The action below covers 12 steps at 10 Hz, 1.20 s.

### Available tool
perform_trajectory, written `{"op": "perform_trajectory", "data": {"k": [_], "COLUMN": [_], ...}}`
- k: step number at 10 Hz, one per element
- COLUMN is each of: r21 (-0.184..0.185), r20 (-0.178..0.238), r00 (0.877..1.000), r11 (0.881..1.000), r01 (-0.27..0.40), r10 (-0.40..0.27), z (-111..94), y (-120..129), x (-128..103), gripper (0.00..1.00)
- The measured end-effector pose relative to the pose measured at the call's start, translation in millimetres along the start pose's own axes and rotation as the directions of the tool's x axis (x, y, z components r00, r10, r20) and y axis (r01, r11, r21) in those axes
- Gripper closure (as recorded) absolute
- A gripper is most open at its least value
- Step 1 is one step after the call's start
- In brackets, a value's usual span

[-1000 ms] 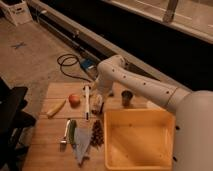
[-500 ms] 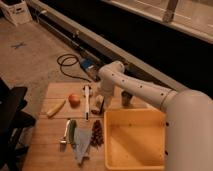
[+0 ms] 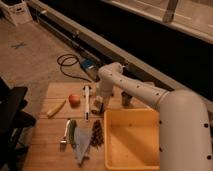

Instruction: Wipe table surface with eraser

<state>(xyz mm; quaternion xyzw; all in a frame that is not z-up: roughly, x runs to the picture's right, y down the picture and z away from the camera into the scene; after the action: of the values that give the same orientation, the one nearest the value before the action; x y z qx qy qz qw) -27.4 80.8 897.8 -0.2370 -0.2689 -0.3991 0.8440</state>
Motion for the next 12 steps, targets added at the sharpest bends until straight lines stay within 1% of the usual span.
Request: {"op": "perform_trajectory", "data": {"k": [2,3,4,5,6,7,8,9,10,11,12], "r21": [-0.005,-0.017,-0.021,-0.035,-0.044,-0.052,-0.057,-0.07,-0.083,-0.092,-0.107], "r20": [0.029,0.046,0.059,0.076,0.088,0.093,0.094,0.094,0.089,0.082,0.066], "r00": [0.999,0.998,0.997,0.995,0.993,0.992,0.992,0.993,0.995,0.996,0.998], "r11": [1.0,0.999,0.999,0.997,0.996,0.994,0.995,0.995,0.995,0.995,0.994], "r01": [0.02,0.034,0.046,0.069,0.083,0.091,0.087,0.073,0.057,0.043,0.018], "r10": [-0.02,-0.033,-0.045,-0.066,-0.079,-0.086,-0.081,-0.066,-0.05,-0.035,-0.011], "z": [10,17,23,30,34,36,36,35,33,28,17], "y": [-5,-7,-11,-15,-18,-17,-15,-7,1,9,23], "x": [-3,-5,-7,-11,-15,-18,-19,-22,-23,-25,-29], "gripper": [0.35,0.35,0.36,0.42,0.52,0.62,0.7,0.82,0.92,0.97,1.0]}}
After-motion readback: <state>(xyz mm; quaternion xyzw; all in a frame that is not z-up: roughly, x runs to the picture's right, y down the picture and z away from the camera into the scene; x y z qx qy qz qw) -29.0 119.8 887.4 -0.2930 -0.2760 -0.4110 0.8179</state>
